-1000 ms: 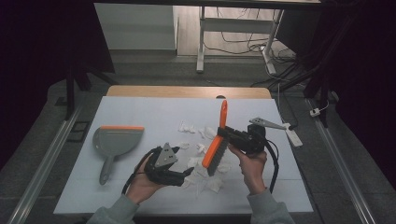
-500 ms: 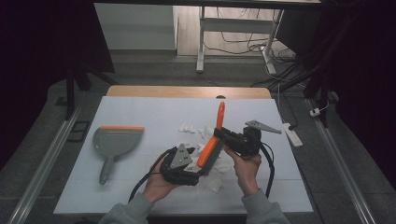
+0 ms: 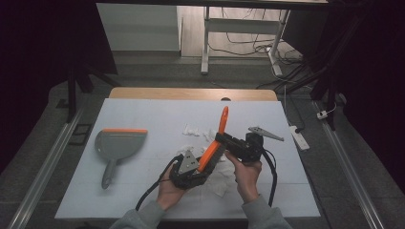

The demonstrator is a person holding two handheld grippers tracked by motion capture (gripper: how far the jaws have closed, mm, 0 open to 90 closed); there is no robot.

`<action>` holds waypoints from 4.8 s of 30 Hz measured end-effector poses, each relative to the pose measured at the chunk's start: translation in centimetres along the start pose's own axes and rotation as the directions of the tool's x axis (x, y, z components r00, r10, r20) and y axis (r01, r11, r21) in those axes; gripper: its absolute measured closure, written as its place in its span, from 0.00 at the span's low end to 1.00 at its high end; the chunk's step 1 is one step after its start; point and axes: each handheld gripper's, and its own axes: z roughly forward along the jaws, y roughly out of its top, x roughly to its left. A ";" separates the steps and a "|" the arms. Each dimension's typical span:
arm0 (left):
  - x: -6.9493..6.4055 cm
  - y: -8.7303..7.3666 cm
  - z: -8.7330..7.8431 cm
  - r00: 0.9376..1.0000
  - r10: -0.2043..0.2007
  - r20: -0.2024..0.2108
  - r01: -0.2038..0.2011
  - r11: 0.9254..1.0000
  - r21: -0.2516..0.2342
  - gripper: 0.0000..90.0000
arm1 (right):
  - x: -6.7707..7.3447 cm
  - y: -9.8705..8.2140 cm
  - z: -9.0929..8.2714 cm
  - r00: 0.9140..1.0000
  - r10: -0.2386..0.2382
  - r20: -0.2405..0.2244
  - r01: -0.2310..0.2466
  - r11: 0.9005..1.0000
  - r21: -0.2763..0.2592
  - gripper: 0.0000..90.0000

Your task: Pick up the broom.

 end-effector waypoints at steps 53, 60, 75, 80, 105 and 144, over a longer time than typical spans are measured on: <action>5.3 1.4 -4.3 0.990 0.114 0.083 -0.137 0.916 0.376 0.89 | 3.3 1.3 -1.8 0.743 -0.646 -0.173 0.665 0.683 0.302 0.36; 4.1 1.5 -3.7 0.978 0.167 0.128 -0.205 0.890 0.407 0.89 | 4.5 0.5 -0.9 0.654 -0.720 -0.235 0.745 0.556 0.368 0.36; 1.3 2.2 -3.3 0.937 0.293 0.191 -0.347 0.846 0.405 0.89 | 4.4 -1.7 1.4 0.595 -0.717 -0.364 0.771 0.381 0.510 0.46; 1.1 2.4 -3.6 0.931 0.306 0.200 -0.362 0.849 0.386 0.89 | 4.6 -2.1 1.6 0.557 -0.734 -0.389 0.793 0.329 0.513 0.59; 2.5 2.7 -5.7 0.957 0.282 0.065 -0.290 0.932 0.216 0.54 | 4.7 -1.0 0.2 0.559 -0.727 -0.399 0.809 0.373 0.455 0.75; 9.0 -5.6 -14.3 0.978 -0.009 -0.209 0.049 0.981 0.185 0.47 | 1.0 1.3 -0.7 0.716 -0.678 -0.168 0.676 0.612 0.411 0.77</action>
